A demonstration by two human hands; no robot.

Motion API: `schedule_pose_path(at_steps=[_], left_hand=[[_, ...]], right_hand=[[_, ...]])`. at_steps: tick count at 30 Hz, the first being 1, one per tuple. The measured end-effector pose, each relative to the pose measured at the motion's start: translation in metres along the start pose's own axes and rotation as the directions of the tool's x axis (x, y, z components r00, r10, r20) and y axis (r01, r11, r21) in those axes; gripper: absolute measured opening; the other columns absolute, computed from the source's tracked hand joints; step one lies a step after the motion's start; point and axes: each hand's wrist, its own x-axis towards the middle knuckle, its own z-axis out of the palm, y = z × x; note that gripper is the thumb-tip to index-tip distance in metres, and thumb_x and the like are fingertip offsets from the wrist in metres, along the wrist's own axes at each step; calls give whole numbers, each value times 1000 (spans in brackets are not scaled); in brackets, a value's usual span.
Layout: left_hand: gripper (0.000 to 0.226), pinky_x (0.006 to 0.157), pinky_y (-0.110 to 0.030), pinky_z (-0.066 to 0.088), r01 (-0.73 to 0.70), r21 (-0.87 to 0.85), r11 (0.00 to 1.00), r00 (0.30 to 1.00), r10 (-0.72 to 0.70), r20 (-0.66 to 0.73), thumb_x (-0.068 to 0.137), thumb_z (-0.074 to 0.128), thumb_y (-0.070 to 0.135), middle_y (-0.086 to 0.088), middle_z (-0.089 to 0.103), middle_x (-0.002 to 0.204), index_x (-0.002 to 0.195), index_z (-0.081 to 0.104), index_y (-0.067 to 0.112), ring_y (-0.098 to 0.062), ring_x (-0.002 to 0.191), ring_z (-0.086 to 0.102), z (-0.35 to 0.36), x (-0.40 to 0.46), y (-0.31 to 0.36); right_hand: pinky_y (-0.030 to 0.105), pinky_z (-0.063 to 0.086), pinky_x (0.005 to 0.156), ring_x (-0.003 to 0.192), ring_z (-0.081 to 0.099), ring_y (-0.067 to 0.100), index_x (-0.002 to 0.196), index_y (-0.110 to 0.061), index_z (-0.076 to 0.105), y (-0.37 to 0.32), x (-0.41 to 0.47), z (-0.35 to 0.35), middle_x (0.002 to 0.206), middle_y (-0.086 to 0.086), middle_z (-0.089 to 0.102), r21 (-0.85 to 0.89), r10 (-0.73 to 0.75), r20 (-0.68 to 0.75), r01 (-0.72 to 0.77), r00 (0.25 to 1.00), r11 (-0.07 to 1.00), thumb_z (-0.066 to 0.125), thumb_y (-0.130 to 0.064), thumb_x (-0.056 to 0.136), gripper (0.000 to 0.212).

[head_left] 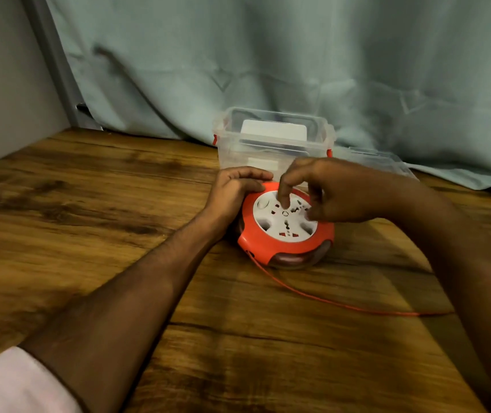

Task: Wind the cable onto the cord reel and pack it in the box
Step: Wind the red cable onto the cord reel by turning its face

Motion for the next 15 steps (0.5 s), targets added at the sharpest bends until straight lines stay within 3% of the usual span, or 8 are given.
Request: schedule_pose_path(at_steps=[3,5,9,11,15], left_hand=[[32,81,-33,56,9,5,1000,1000,-9,11,79,53,-12,-27,71,101,105,72,-7,-32,90,67,0,0,0],[31,82,-34,56,15,-3,1000,1000,-15,16,80,53,-12,-28,71,102,105,71,-7,-31,89,68,0,0,0],[30,72,-28,57,24,-23,999,1000,-24,16,80,53,-13,-21,71,94,102,72,-6,-25,81,68,0,0,-1],[30,71,-27,58,28,-31,999,999,-28,17,80,53,-13,-21,71,94,103,71,-7,-26,81,68,1,-1,0],[32,69,-23,57,29,-36,999,999,-28,22,80,52,-16,-20,70,93,106,69,-10,-25,80,66,3,-4,3]], right_hand=[[34,55,75,84,59,5,105,-47,65,-4,0,7,112,-21,53,81,-50,113,41,992,996,77,-7,79,50],[35,54,76,85,58,6,108,-53,62,-5,2,12,111,-23,50,74,-64,110,56,992,996,73,-4,81,56],[23,47,70,85,54,-1,117,-62,62,-4,3,15,108,-25,46,97,-73,106,63,992,993,67,0,82,72],[24,47,69,84,49,-10,117,-63,62,-5,3,16,106,-22,47,85,-71,84,64,994,994,68,-1,80,73],[29,50,71,85,49,-4,115,-70,60,-10,2,15,99,-25,47,70,-40,57,36,998,997,70,-8,74,75]])
